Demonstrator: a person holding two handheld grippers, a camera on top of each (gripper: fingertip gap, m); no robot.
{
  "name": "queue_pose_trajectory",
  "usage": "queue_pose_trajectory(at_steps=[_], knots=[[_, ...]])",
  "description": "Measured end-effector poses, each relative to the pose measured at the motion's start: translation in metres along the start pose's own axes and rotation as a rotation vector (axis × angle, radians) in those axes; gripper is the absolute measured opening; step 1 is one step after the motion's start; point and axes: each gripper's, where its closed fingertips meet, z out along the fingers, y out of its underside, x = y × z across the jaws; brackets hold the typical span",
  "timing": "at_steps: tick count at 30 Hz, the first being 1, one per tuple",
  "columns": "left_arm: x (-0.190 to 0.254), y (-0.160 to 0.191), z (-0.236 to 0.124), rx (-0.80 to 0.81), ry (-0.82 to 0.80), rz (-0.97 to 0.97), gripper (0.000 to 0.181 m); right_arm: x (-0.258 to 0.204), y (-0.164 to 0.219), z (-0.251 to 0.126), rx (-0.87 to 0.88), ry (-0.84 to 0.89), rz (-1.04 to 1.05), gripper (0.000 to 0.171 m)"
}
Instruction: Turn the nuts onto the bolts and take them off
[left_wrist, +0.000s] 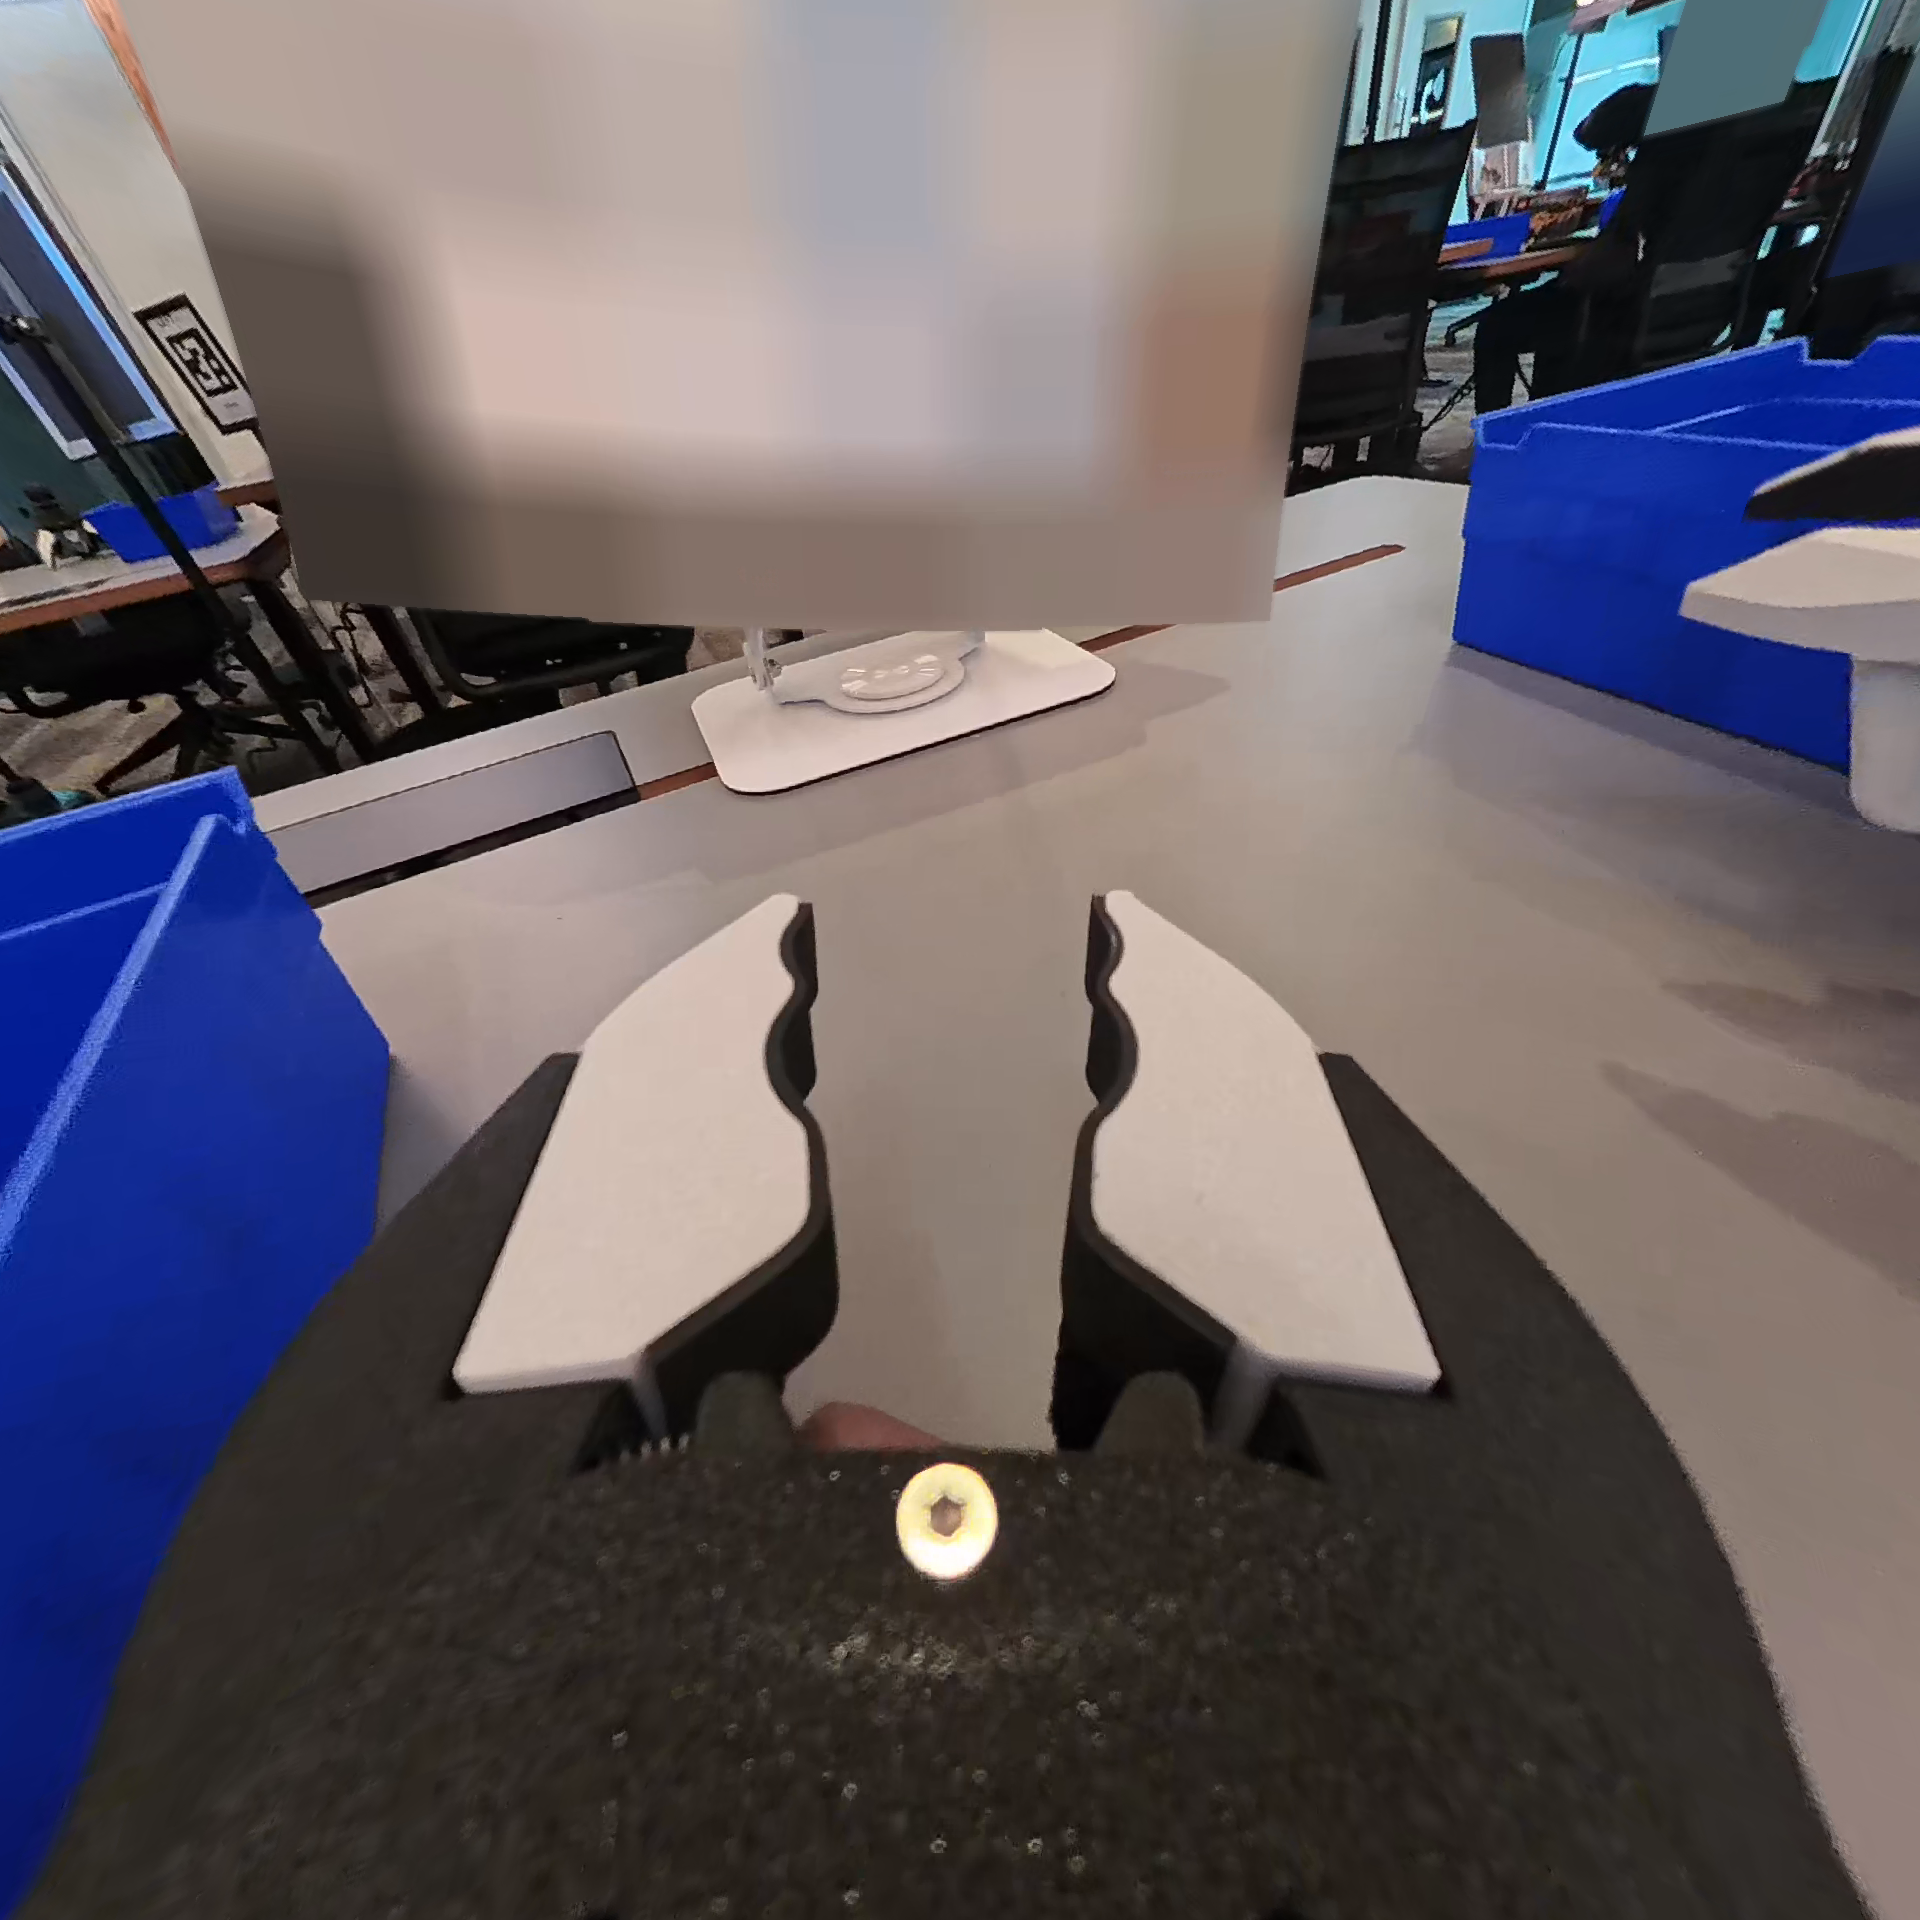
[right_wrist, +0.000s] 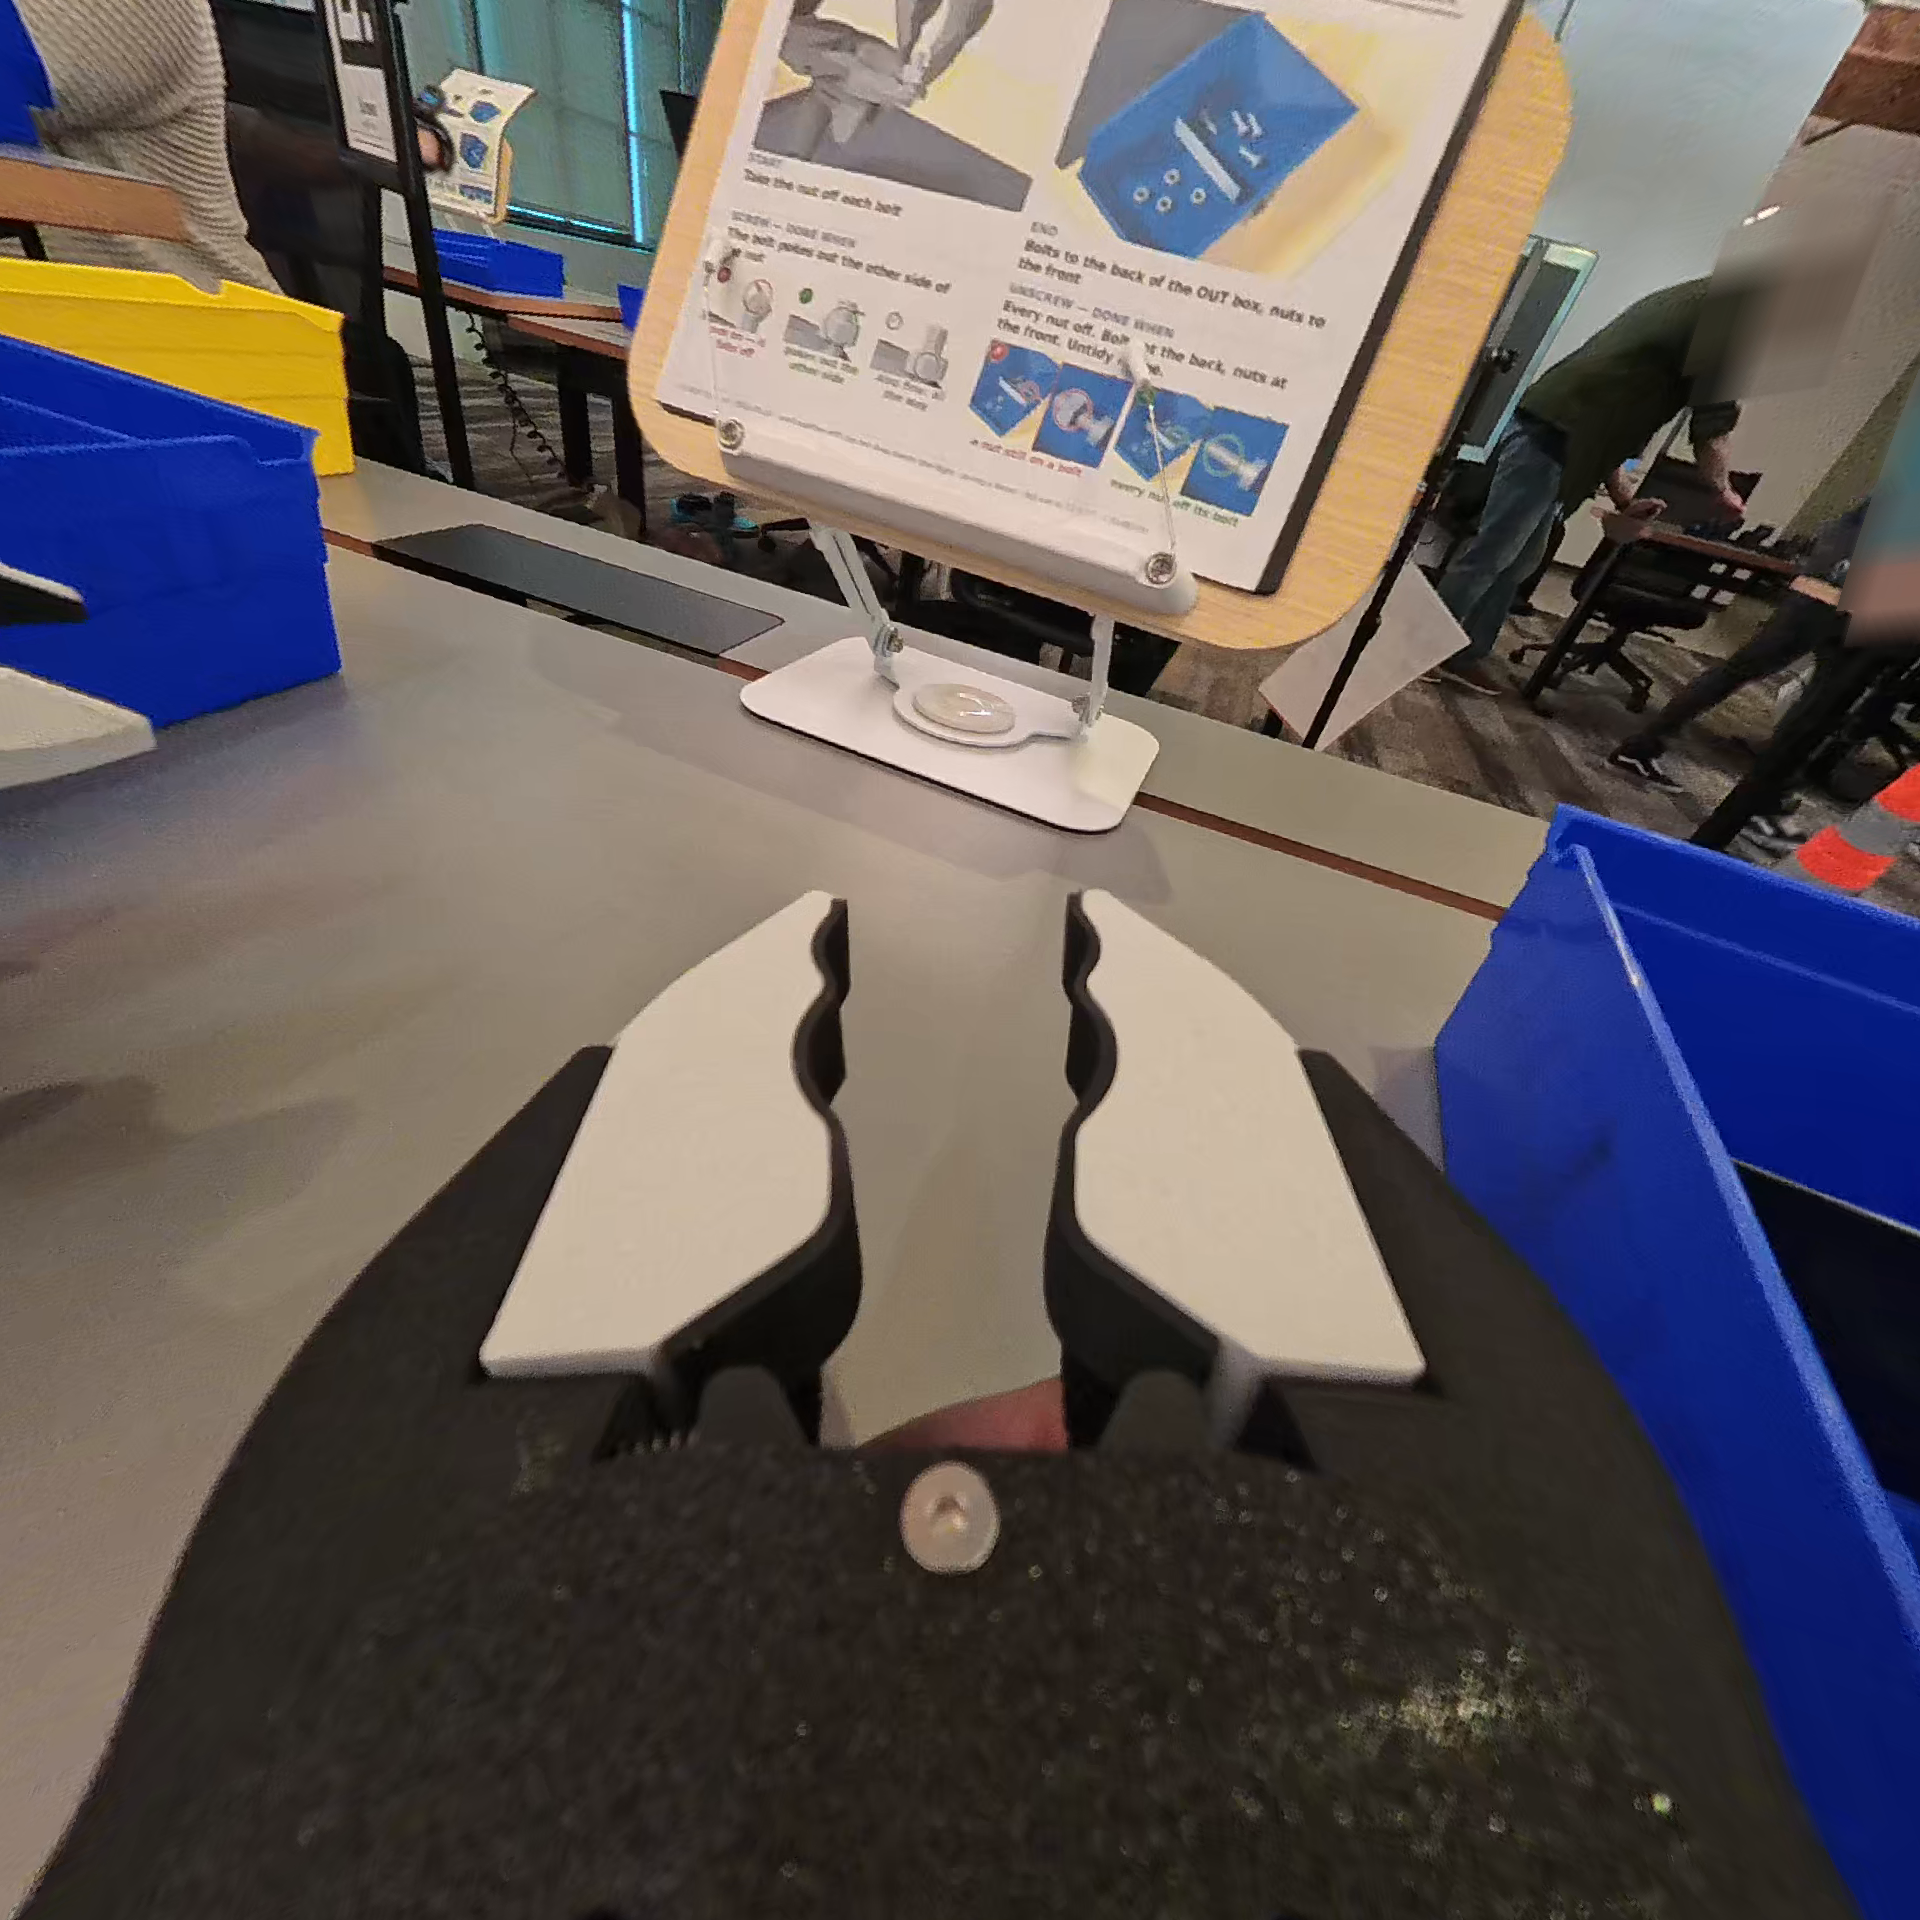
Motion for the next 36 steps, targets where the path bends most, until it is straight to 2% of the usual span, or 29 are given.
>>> queue_pose_trajectory(at_steps=[6, 9, 11, 14, 18, 22, 26, 32, 35, 36], knots=[[0.007, 0.000, -0.005, -0.033, 0.018, 0.033, 0.044, -0.008, -0.002, 0.000, 0.010, -0.018, -0.031, 0.037], [0.009, -0.034, -0.034, -0.007, 0.056, 0.035, 0.044, -0.008, -0.001, 0.000, 0.006, -0.025, -0.023, 0.035], [-0.010, -0.064, -0.060, -0.009, 0.030, 0.113, 0.042, -0.008, -0.001, 0.001, 0.005, -0.032, -0.006, 0.035], [-0.061, -0.074, -0.078, -0.210, 0.041, 0.109, 0.043, -0.010, 0.000, 0.001, -0.002, -0.043, 0.006, 0.034], [-0.147, -0.028, -0.066, -0.571, 0.006, 0.017, 0.046, -0.012, 0.000, 0.002, -0.001, -0.055, 0.012, 0.033], [-0.191, 0.048, -0.054, -0.879, -0.007, -0.075, 0.048, -0.013, 0.001, 0.002, -0.008, -0.066, 0.018, 0.032], [-0.200, 0.084, -0.039, -0.952, -0.009, -0.179, 0.045, -0.015, 0.001, 0.002, -0.011, -0.077, 0.025, 0.031], [-0.198, 0.117, -0.034, -1.082, -0.010, -0.164, 0.045, -0.014, 0.001, 0.002, -0.013, -0.078, 0.027, 0.030], [-0.195, 0.125, -0.032, -1.105, 0.010, -0.186, 0.020, -0.014, 0.002, 0.002, -0.017, -0.082, 0.032, 0.030], [-0.195, 0.126, -0.032, -1.109, 0.014, -0.175, 0.019, -0.015, 0.002, 0.002, -0.018, -0.082, 0.030, 0.029]])
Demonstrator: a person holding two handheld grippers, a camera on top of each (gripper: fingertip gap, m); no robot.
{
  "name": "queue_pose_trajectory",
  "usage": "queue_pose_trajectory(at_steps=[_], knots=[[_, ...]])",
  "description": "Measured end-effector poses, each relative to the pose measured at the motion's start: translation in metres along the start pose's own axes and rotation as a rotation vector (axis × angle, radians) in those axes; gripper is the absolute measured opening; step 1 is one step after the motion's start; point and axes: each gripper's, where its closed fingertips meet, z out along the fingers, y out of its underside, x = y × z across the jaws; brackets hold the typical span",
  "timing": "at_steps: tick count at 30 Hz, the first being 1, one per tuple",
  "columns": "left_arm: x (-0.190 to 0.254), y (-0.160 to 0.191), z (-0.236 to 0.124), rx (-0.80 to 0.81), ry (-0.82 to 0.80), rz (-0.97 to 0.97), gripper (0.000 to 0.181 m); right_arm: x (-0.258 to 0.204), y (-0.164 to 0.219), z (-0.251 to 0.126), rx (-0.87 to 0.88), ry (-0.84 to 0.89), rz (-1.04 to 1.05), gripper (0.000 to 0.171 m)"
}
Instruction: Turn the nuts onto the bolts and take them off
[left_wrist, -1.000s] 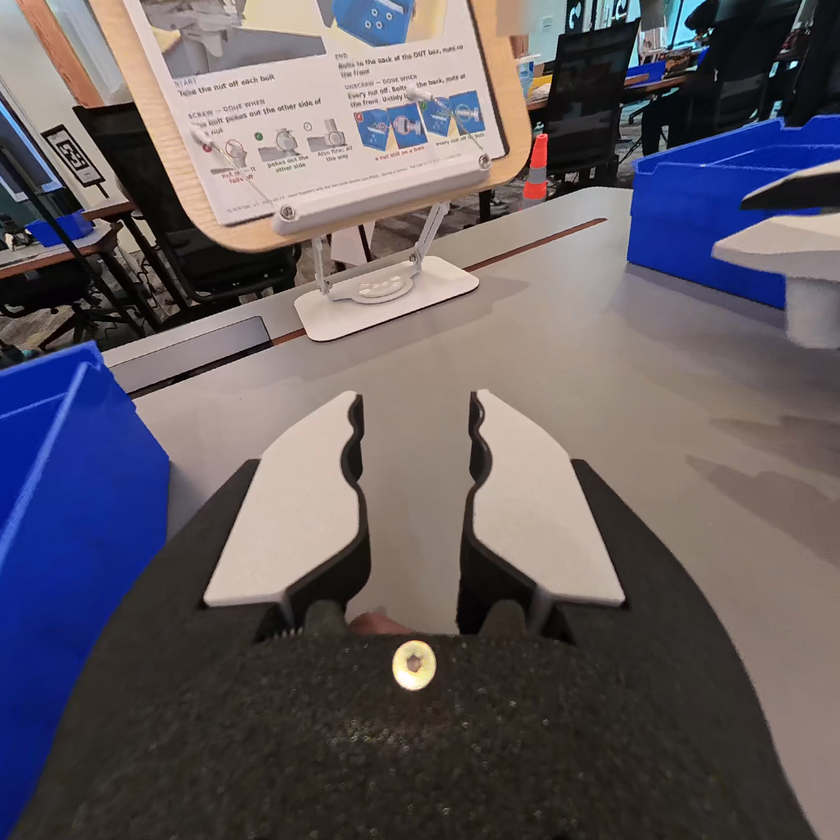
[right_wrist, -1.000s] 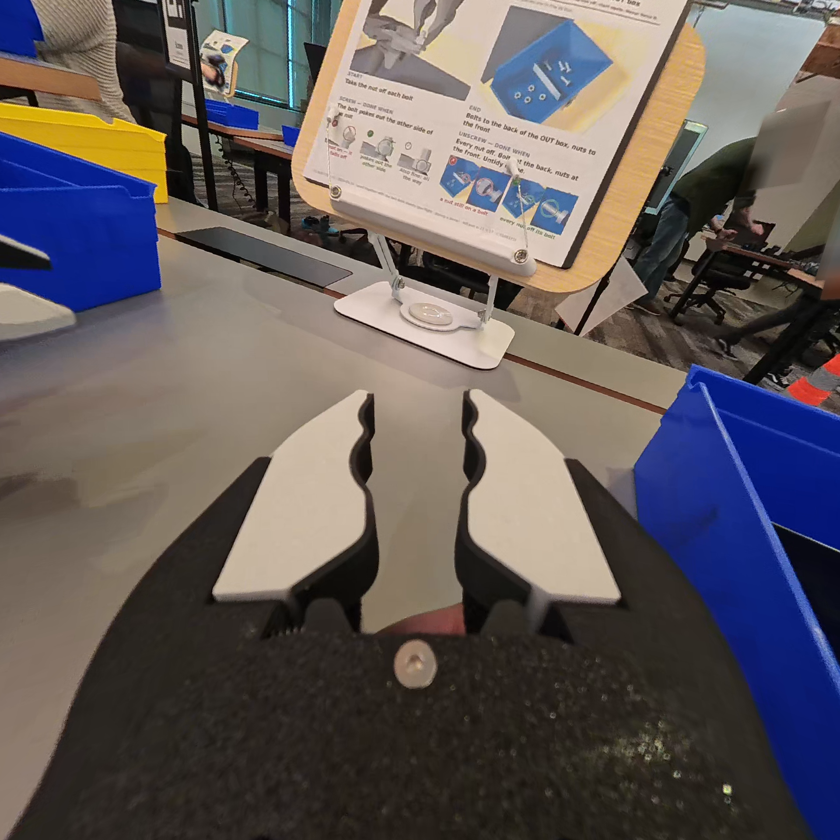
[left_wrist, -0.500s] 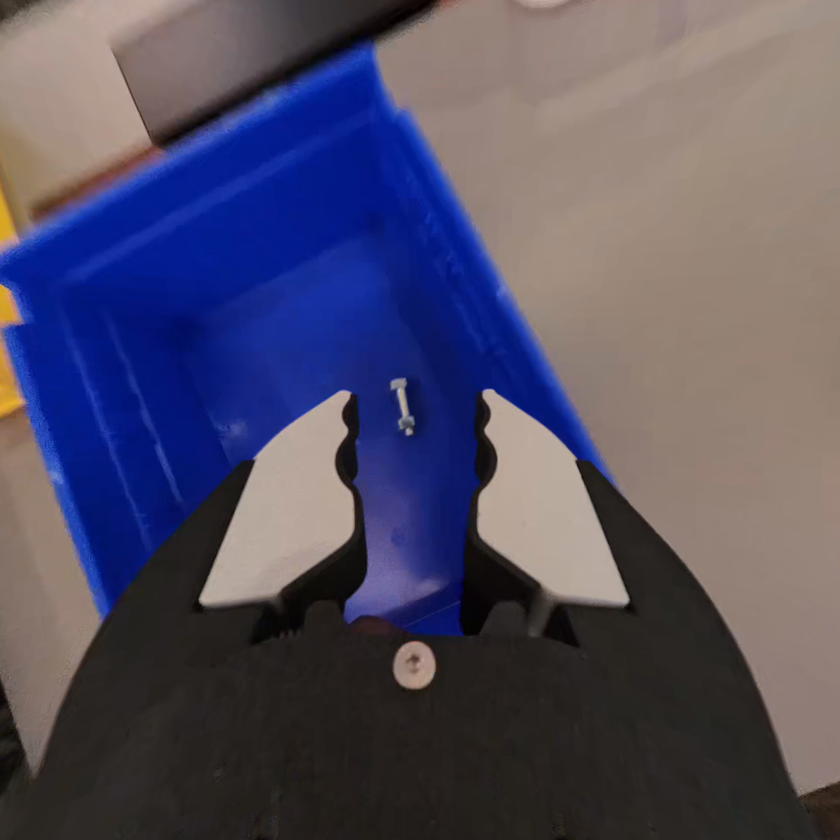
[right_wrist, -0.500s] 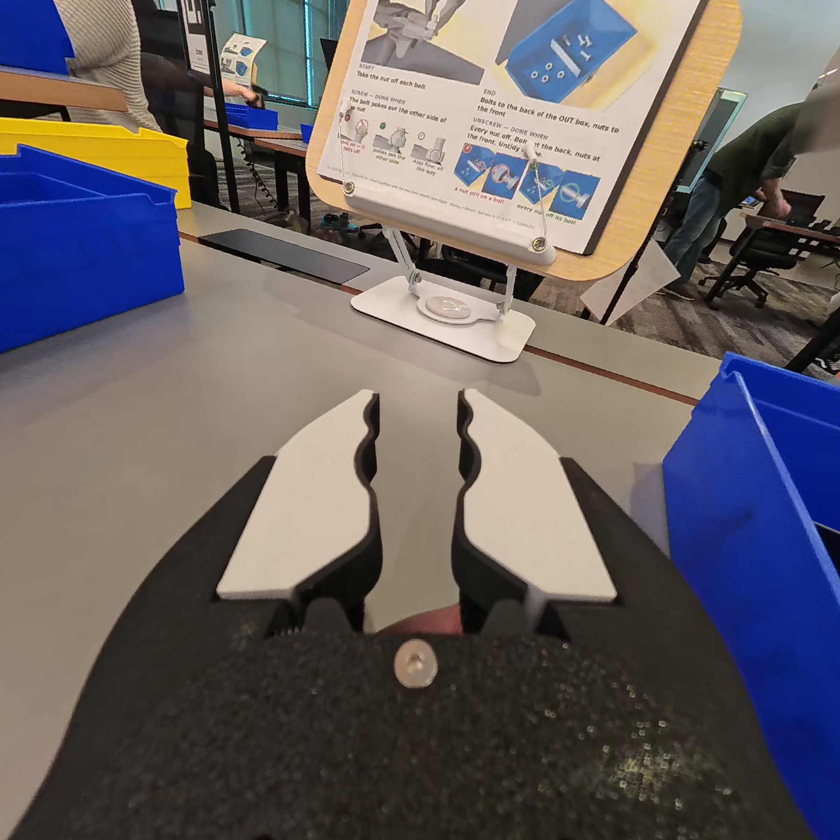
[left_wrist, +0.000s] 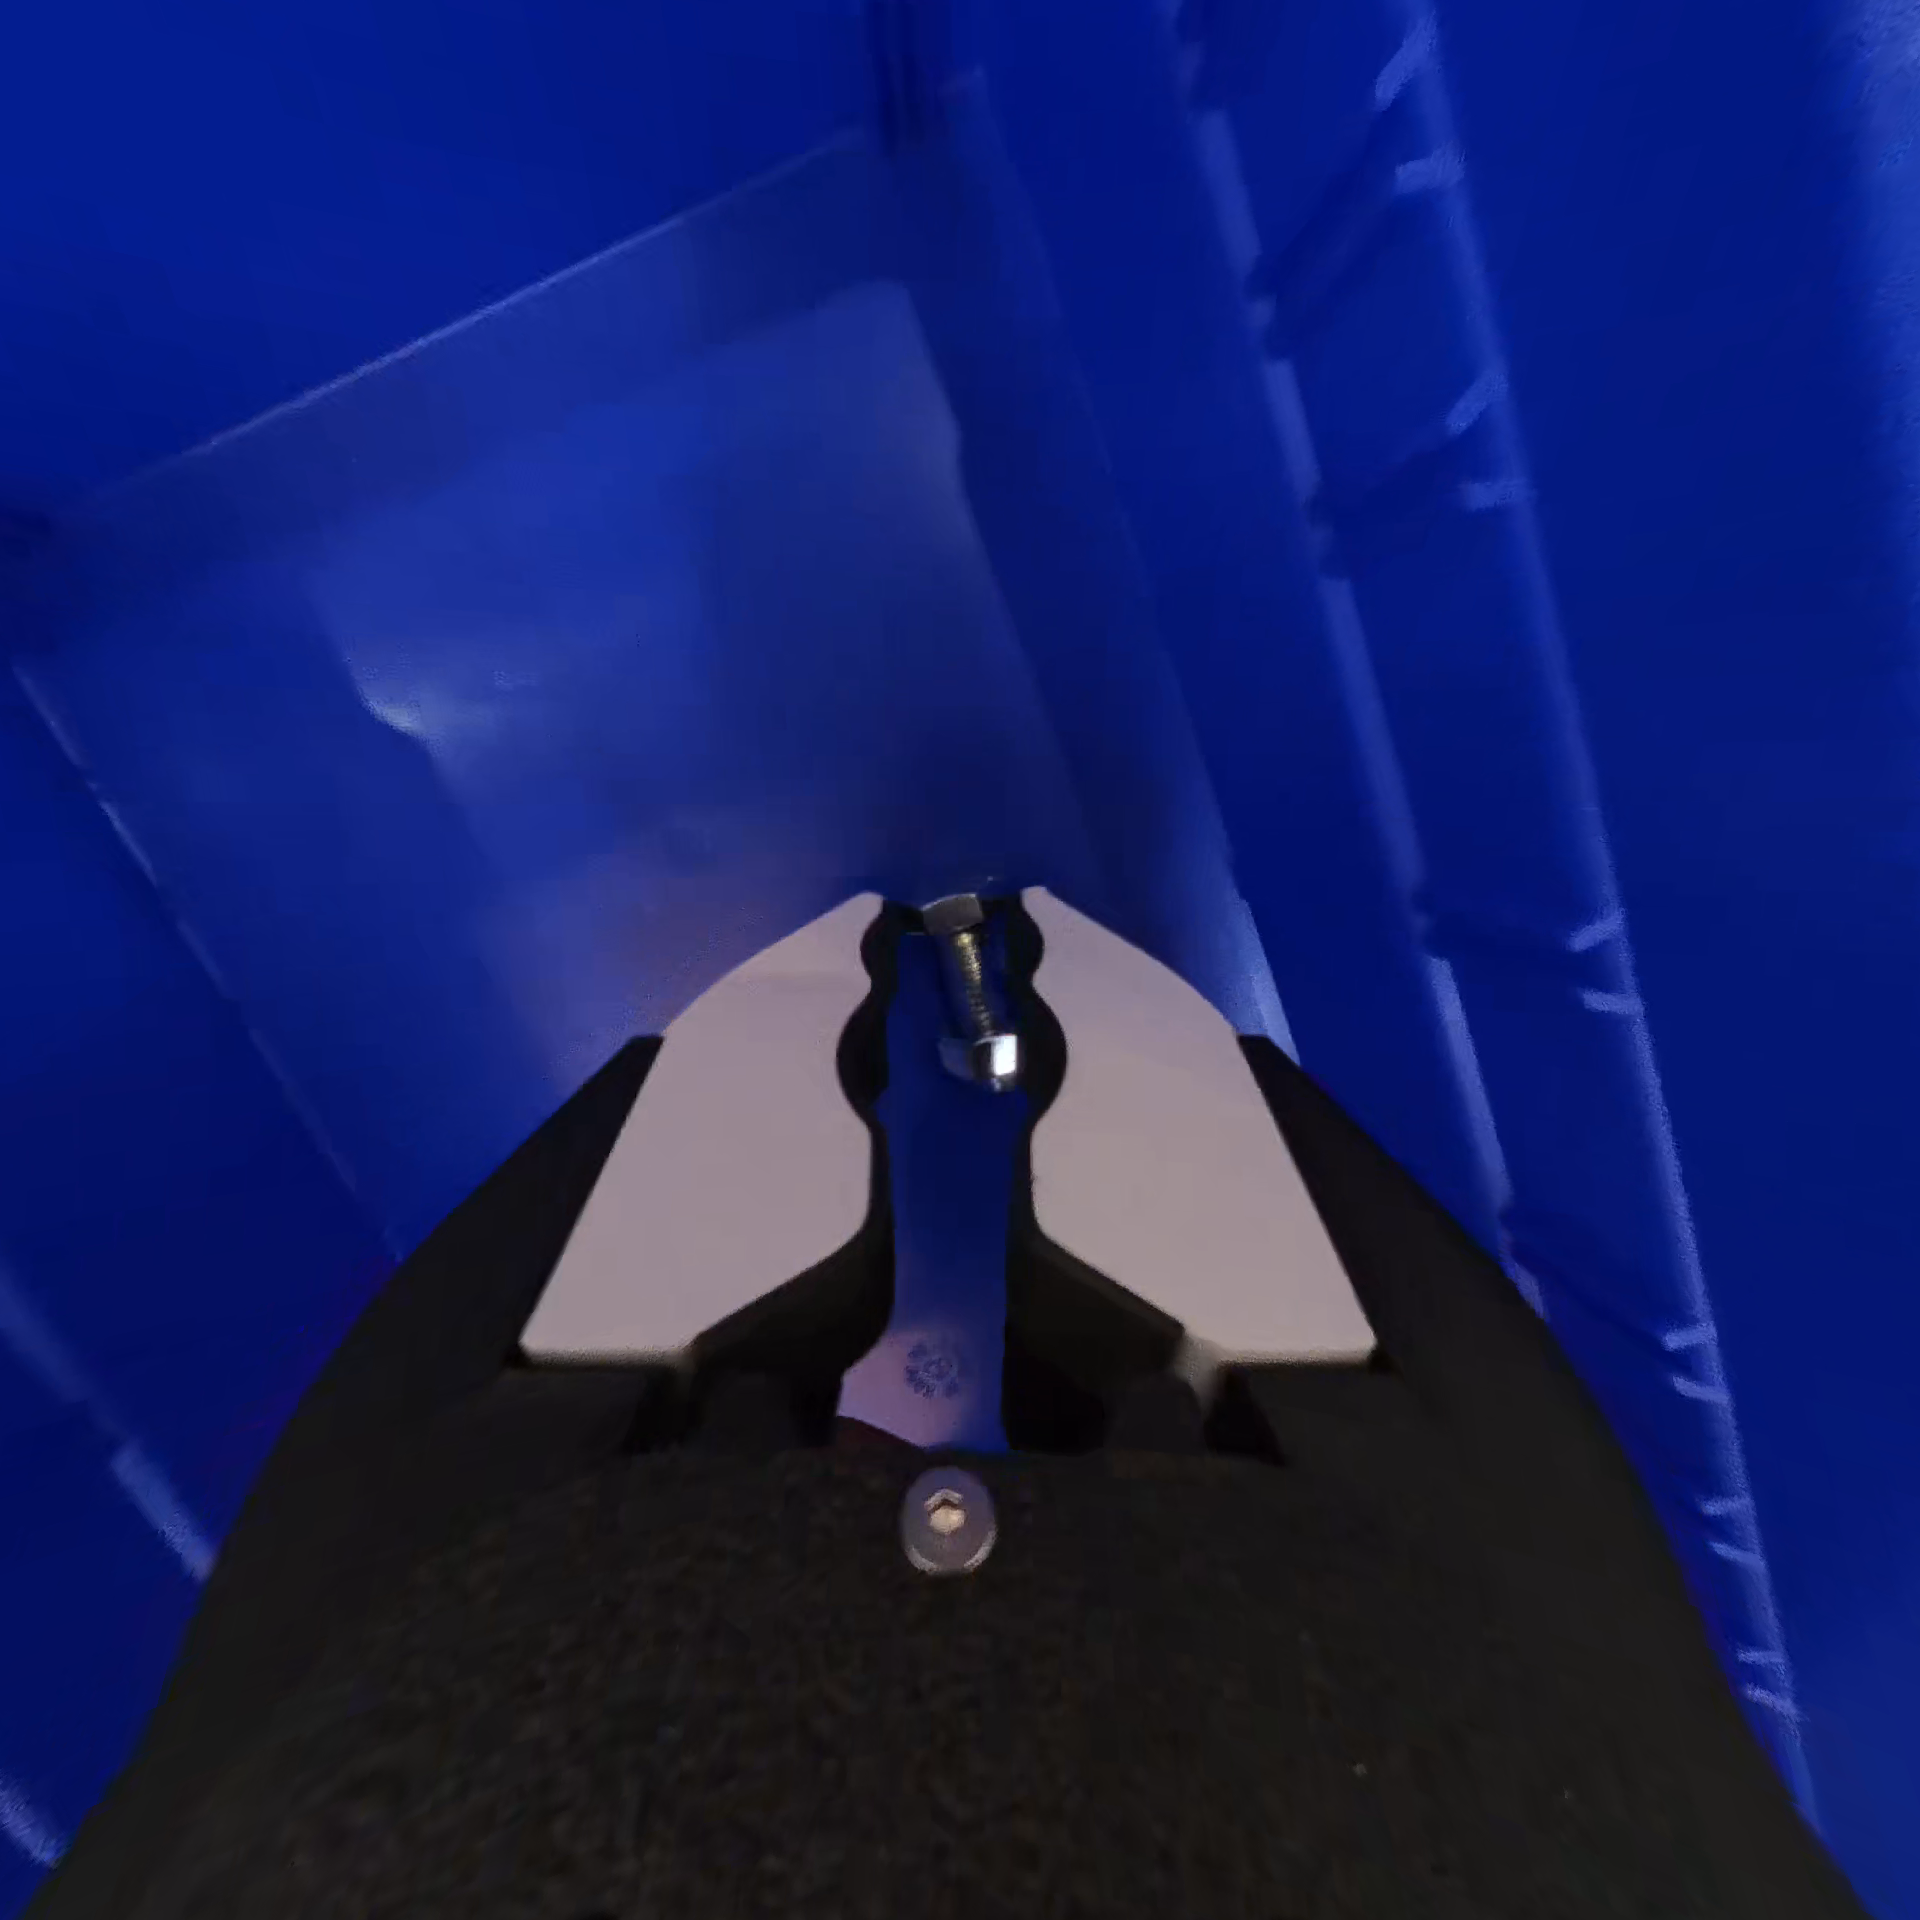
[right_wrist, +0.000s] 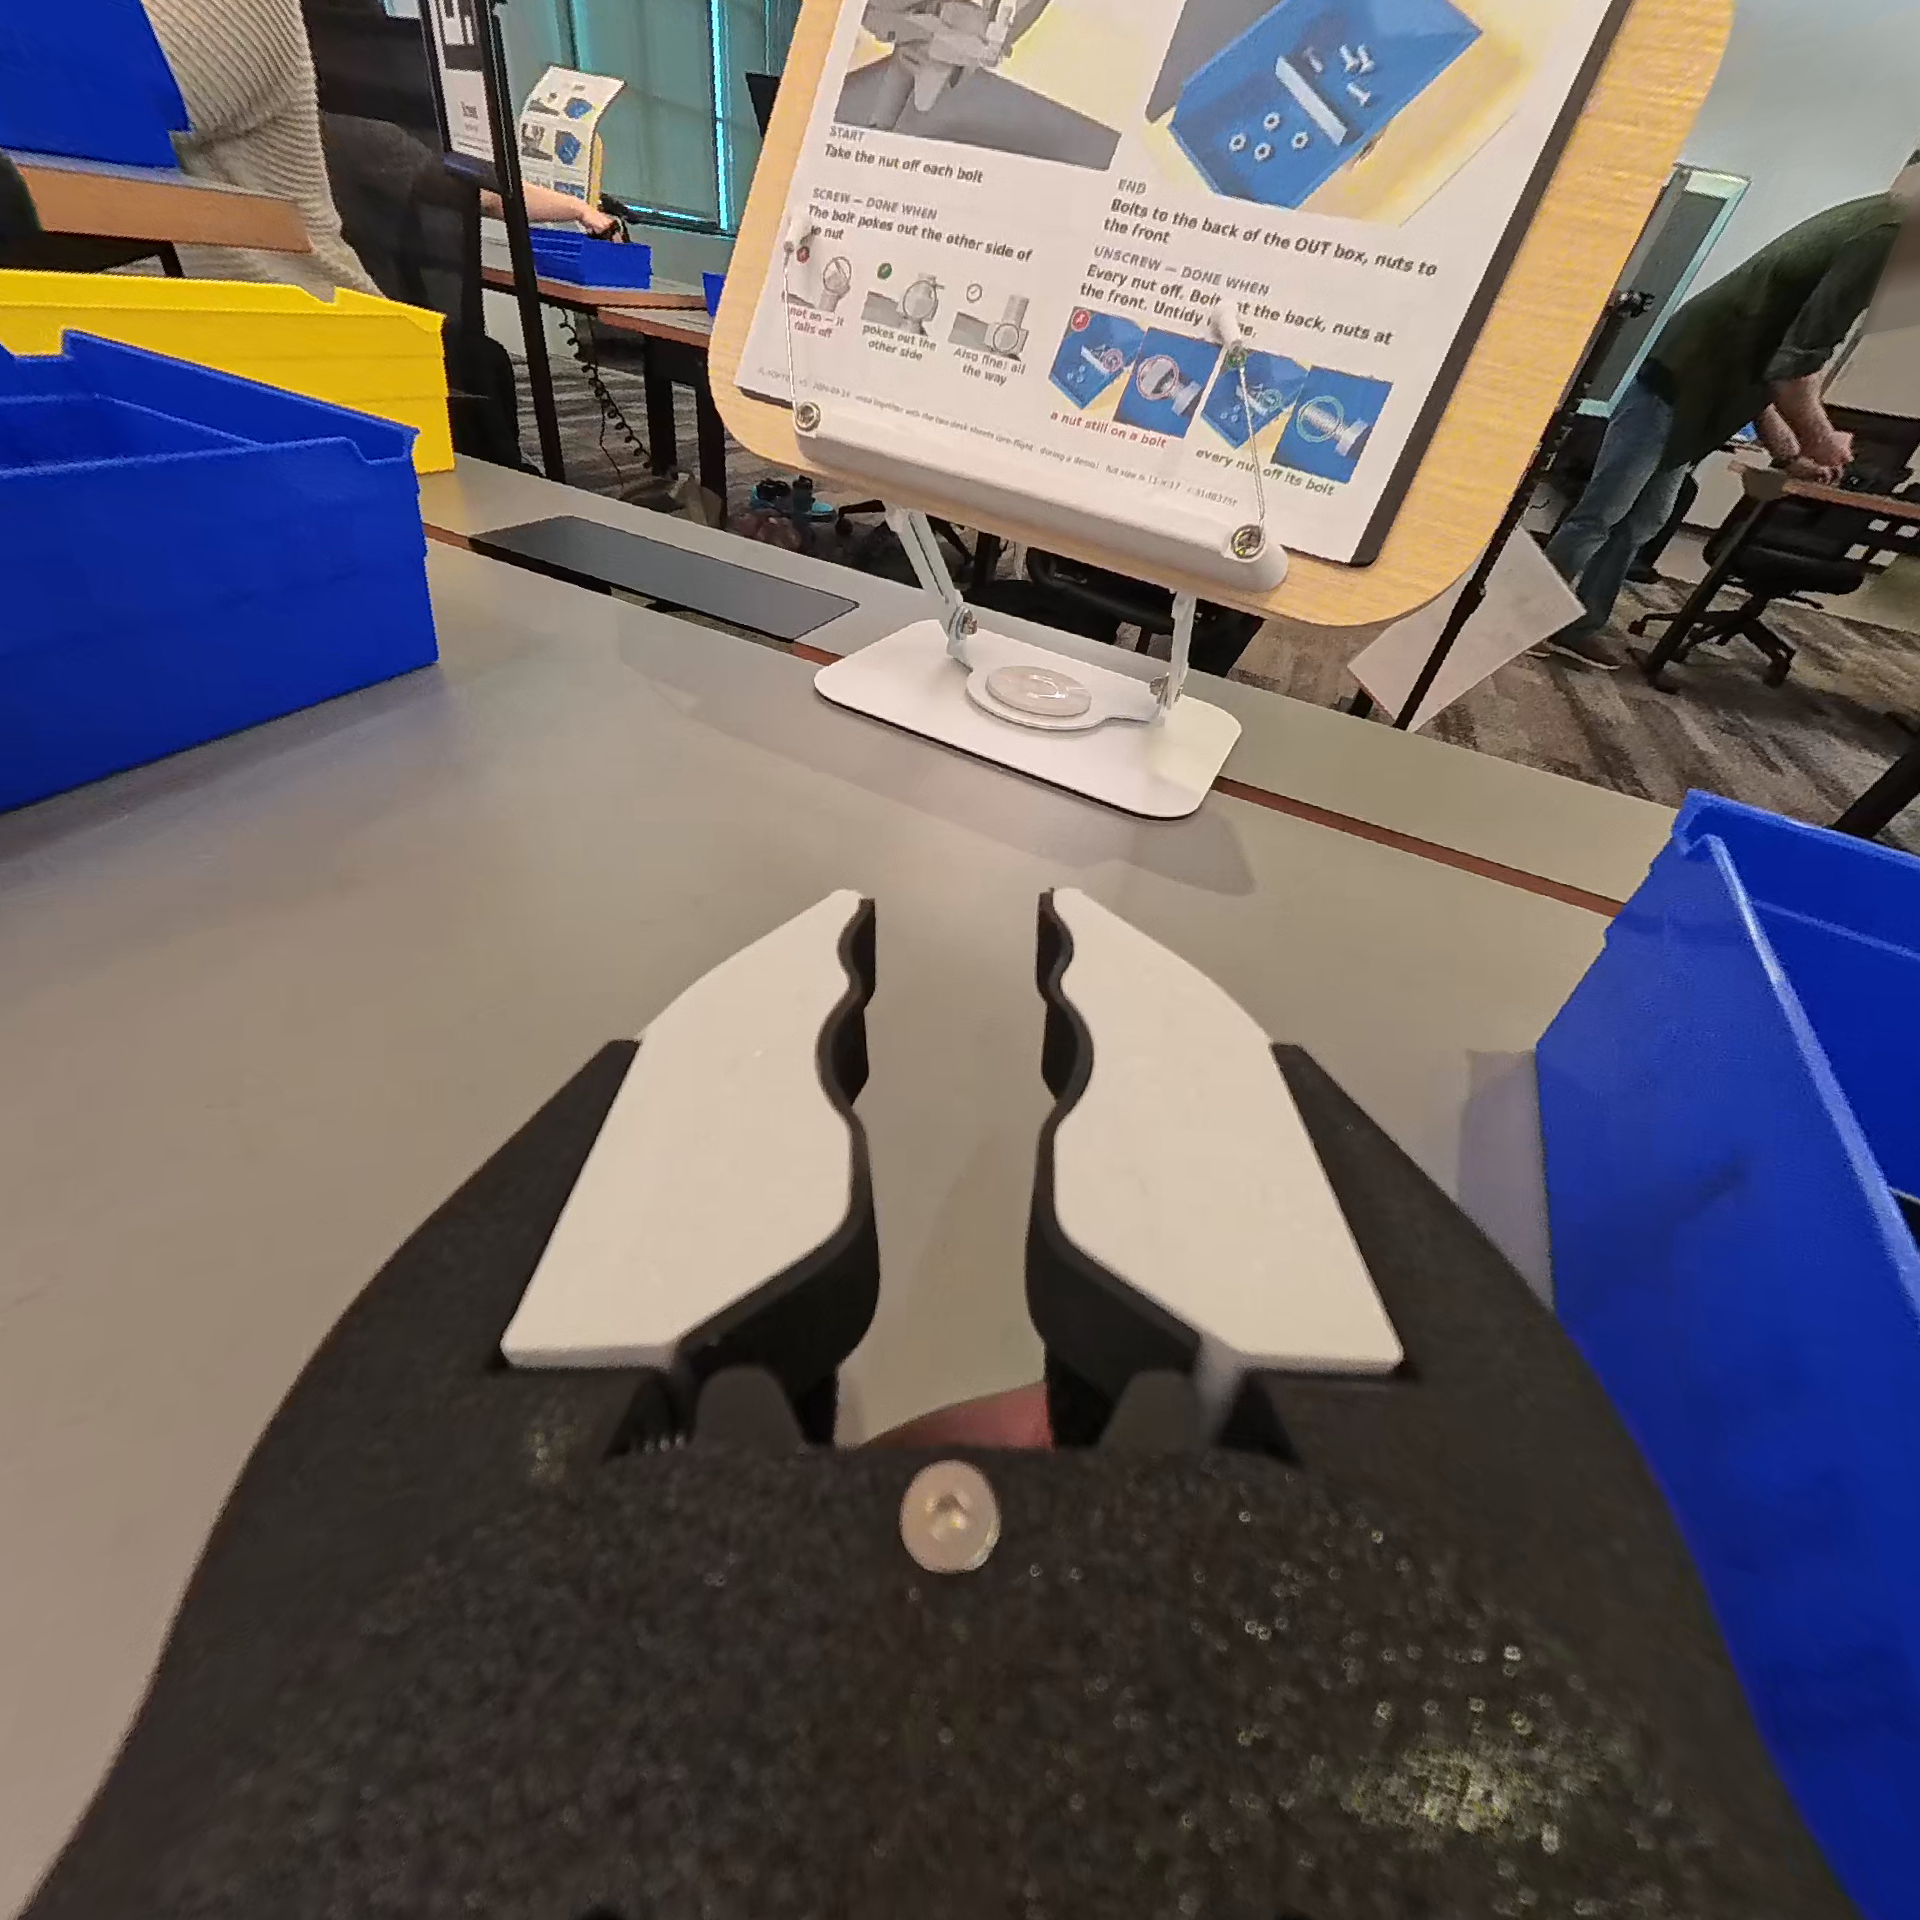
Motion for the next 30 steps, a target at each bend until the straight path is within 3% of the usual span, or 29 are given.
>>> queue_pose_trajectory(at_steps=[3, 6, 10, 15, 19, 25, 30], knots=[[-0.003, 0.002, -0.002, -0.020, -0.006, 0.045, 0.019, 0.001, 0.000, 0.000, 0.000, 0.002, -0.003, 0.028], [-0.003, -0.008, -0.016, 0.087, 0.065, 0.025, 0.019, 0.001, 0.000, 0.000, -0.001, -0.003, 0.005, 0.027], [0.013, -0.039, -0.074, 0.371, 0.179, 0.033, 0.019, -0.003, -0.001, 0.000, 0.006, -0.015, -0.004, 0.027], [0.056, -0.054, -0.149, 0.602, 0.279, 0.119, 0.018, -0.015, -0.002, 0.000, 0.016, -0.060, -0.045, 0.027], [0.117, -0.051, -0.188, 0.695, 0.419, 0.220, 0.018, -0.054, -0.012, -0.007, 0.070, -0.282, -0.023, 0.027], [0.228, -0.039, -0.187, 0.704, 0.643, 0.370, 0.018, -0.130, -0.023, -0.034, 0.031, -0.768, 0.209, 0.037], [0.301, -0.035, -0.163, 0.665, 0.806, 0.440, 0.018, -0.148, -0.037, -0.048, 0.040, -0.864, 0.277, 0.037]])
